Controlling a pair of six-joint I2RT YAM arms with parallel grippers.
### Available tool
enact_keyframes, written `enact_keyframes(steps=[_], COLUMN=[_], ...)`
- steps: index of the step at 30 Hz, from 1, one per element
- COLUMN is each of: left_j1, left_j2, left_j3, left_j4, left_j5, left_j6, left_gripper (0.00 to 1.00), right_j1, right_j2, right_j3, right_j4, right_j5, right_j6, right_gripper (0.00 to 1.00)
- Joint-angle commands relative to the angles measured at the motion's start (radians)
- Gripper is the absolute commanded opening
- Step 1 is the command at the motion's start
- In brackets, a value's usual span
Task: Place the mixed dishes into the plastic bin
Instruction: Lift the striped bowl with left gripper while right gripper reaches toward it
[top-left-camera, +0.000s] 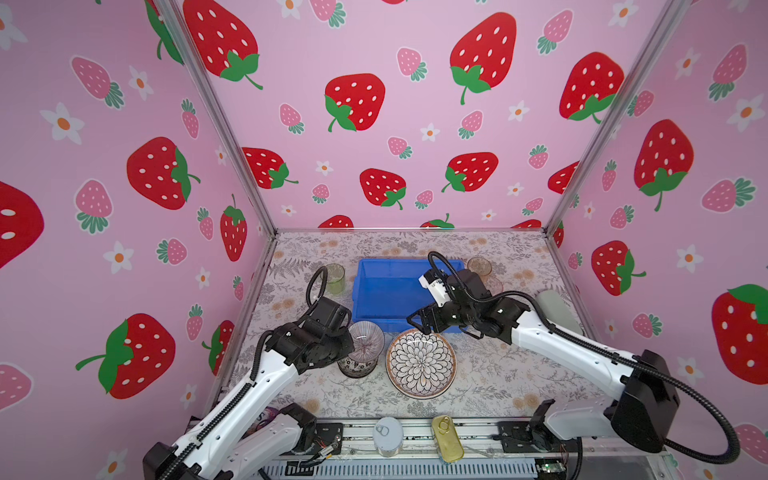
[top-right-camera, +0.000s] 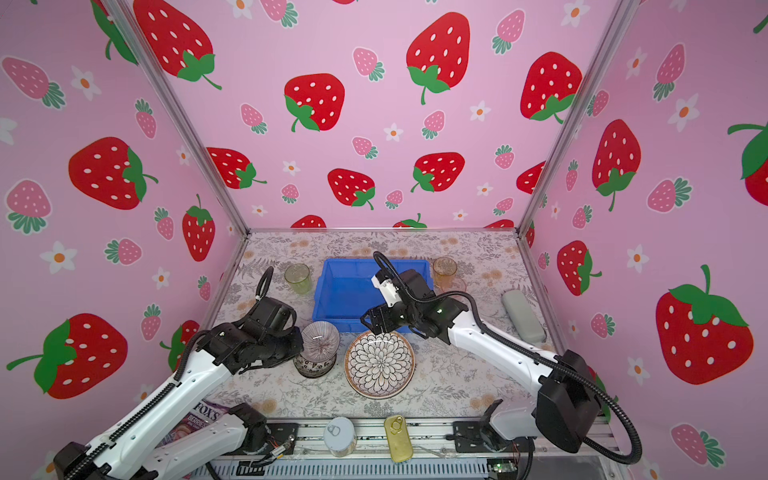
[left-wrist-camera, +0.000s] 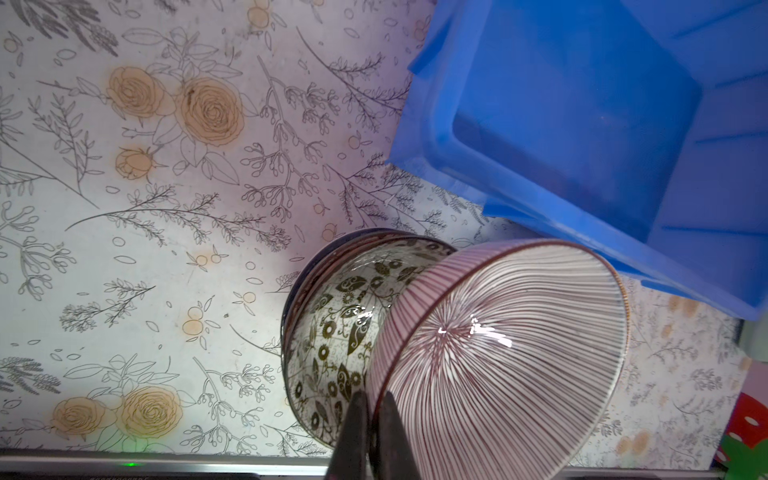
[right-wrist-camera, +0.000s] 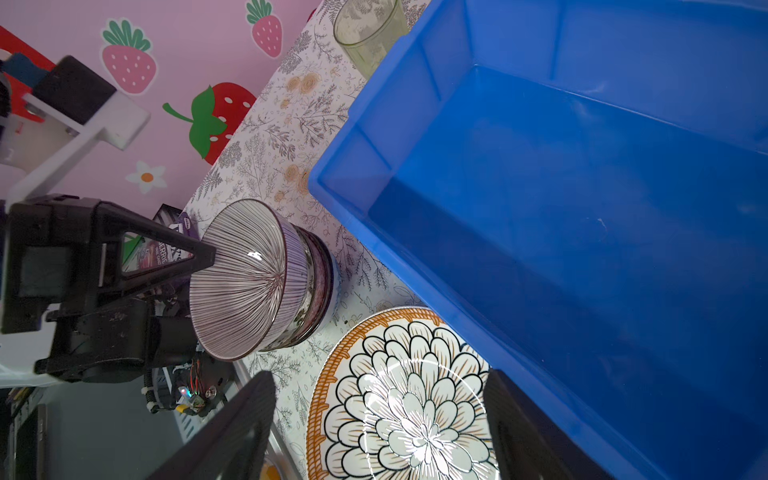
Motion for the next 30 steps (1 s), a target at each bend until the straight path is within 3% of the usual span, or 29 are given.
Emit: enact_keyframes(steps=[1, 9, 19, 30], left_j1=[-0.016, -0.044, -0.11, -0.156], left_j2=[0.013, 0.07, 0.255, 0.364], left_j3=[0.072, 0.113, 0.271, 0.352], left_j4=[0.031, 0.081, 0.147, 0.169], left_j5=[0.004, -0.009, -0.04, -0.051], left_j6=[-0.022, -0.012, 0.054, 0.08], left_gripper=[0.0, 0.0, 0.0, 0.0], right_j1=[0.021, 0.046, 0.049, 0.047], right_j2=[0.024, 0.068, 0.11, 0.16], right_j3=[0.043, 0.107, 0.192, 0.263], right_j4=[-0.035, -0.067, -0.153, -0.238], right_j5=[0.023, 0.052, 0.156, 0.264], right_j6=[-0.019, -0.024, -0.007, -0.005], right_gripper=[0.81, 0.81, 0.8, 0.76])
